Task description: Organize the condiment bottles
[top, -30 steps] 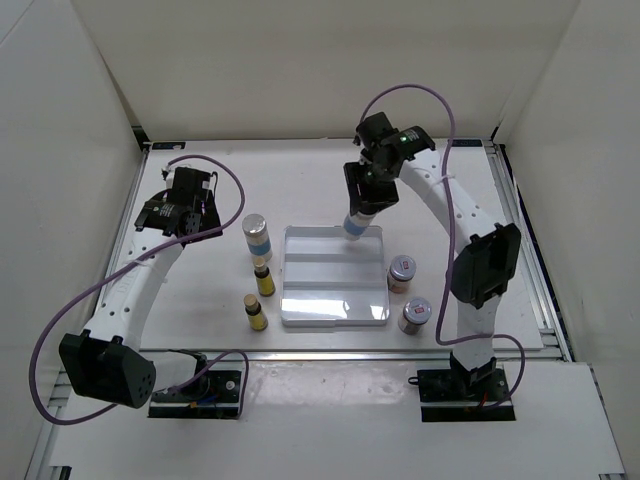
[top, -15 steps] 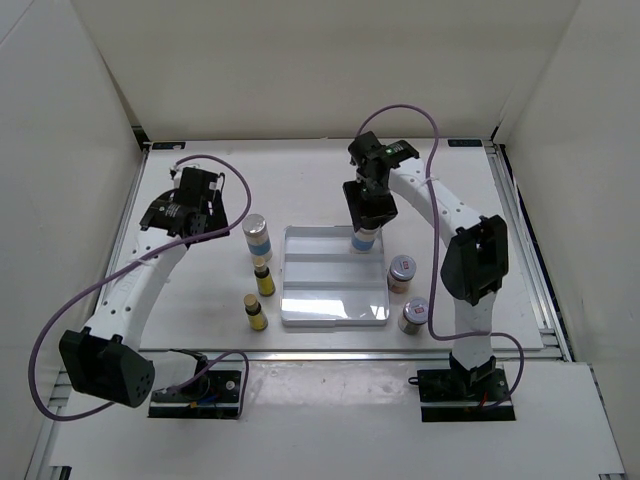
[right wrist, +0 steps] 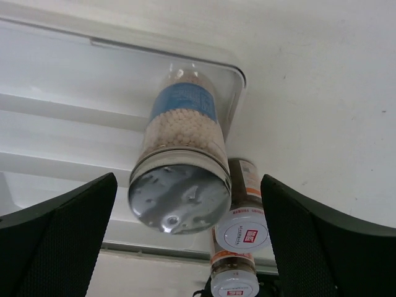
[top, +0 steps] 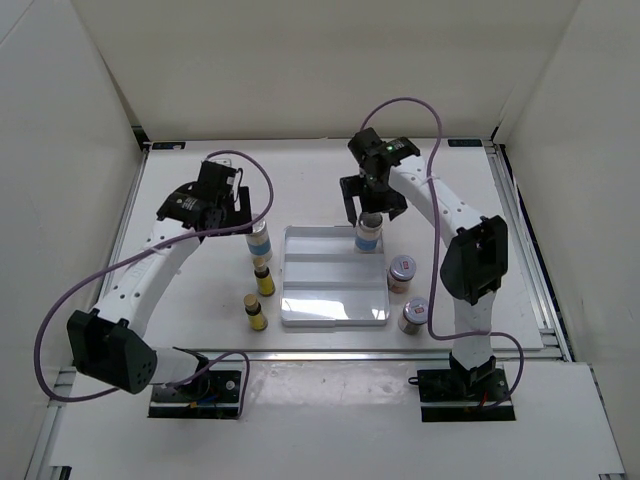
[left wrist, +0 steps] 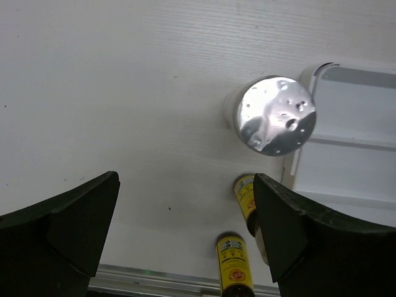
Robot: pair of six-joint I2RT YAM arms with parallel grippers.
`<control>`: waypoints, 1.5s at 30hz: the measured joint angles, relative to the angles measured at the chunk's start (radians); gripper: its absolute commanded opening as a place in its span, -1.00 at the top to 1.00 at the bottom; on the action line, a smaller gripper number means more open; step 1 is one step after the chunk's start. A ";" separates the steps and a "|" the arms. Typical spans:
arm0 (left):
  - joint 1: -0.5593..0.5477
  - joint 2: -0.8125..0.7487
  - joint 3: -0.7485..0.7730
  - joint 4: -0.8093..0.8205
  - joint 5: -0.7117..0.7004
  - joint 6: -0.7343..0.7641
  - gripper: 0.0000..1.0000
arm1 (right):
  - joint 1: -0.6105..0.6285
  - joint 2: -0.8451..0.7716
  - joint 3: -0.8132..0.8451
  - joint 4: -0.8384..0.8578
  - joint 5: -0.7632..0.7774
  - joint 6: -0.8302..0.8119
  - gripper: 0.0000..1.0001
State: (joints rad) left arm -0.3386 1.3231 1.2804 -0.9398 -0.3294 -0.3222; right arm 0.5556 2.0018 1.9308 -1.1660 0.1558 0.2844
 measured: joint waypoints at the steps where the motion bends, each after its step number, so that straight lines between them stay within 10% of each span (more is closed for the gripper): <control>1: -0.006 0.010 0.009 0.006 0.011 0.008 -1.00 | 0.000 0.000 0.020 -0.005 0.003 0.005 -1.00; 28: -0.037 0.229 0.082 0.170 0.214 0.053 -1.00 | -0.075 -0.357 -0.129 0.130 -0.122 0.105 -1.00; 38: -0.037 0.229 0.033 0.196 0.214 0.024 -0.58 | -0.114 -0.364 -0.130 0.119 -0.085 0.180 -1.00; 45: -0.037 0.229 0.015 0.196 0.208 0.025 0.16 | -0.131 -0.373 -0.130 0.114 -0.133 0.175 -1.00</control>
State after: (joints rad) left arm -0.3752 1.5520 1.2957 -0.7433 -0.1215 -0.2970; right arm 0.4244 1.6291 1.8008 -1.0523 0.0227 0.4599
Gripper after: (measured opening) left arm 0.709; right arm 0.998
